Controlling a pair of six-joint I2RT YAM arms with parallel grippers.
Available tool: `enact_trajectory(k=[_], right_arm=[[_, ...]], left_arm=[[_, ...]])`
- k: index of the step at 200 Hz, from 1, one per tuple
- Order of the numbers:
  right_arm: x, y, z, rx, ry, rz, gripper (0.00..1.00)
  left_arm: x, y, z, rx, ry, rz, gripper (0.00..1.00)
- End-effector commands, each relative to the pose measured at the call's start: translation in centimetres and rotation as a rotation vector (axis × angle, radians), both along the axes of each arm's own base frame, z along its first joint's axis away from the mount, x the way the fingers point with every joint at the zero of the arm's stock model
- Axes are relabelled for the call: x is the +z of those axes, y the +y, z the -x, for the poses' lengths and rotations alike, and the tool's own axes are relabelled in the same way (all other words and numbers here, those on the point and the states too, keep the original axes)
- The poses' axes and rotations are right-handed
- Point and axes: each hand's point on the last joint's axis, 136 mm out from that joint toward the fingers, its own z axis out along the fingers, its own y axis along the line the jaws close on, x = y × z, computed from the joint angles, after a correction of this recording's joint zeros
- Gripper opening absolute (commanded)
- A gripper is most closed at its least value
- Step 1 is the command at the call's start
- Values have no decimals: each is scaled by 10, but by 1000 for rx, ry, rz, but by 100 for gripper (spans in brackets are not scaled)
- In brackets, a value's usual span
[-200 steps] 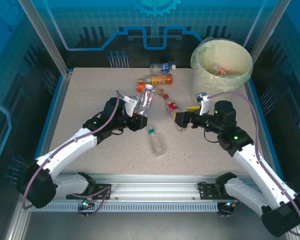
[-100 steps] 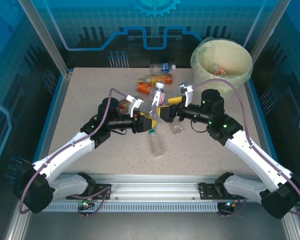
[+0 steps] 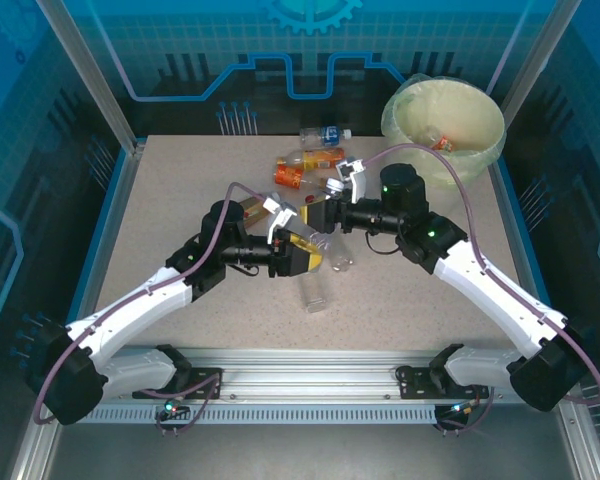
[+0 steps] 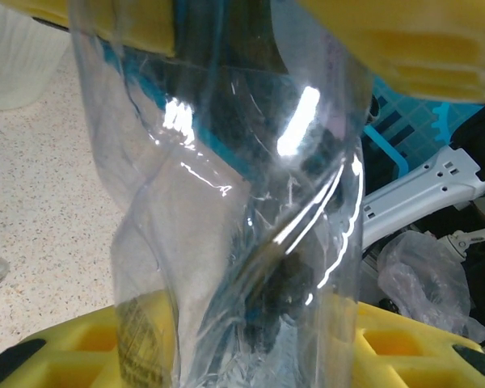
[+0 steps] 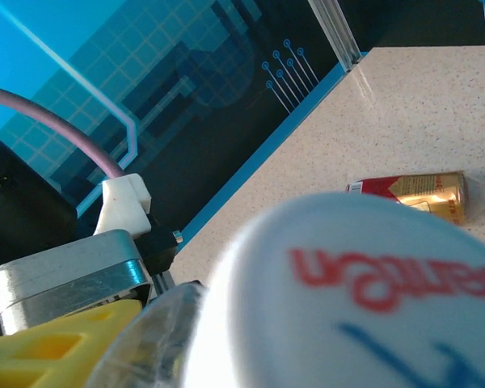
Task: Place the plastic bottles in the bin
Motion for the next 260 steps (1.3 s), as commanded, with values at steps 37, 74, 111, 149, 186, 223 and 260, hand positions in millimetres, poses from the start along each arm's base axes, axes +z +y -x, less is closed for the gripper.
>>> enact_trajectory(k=[37,74,111,149,186,223,260], right_arm=[[11,-5,-1,-45,-33,26,49],[14,-16,-8,-123,-83,51,42],[18,-22,-10,-151,-111,89,39],[20,-41,-16,-243,-149,154,38],[27,-68,-24,-365,-203,255,37],[43,-90,-38,-467,-278,364,37],[73,-110,-60,-560,-347,418,37]], left_arm=[[-2,0,-2,12,-28,-28,54],[-6,4,-9,68,-15,-51,89],[-5,11,-14,130,-36,-67,99],[-3,28,-20,243,-86,-89,99],[-10,67,-41,506,-138,-164,99],[-20,108,-51,726,-151,-244,99],[-33,143,-56,894,-136,-313,99]])
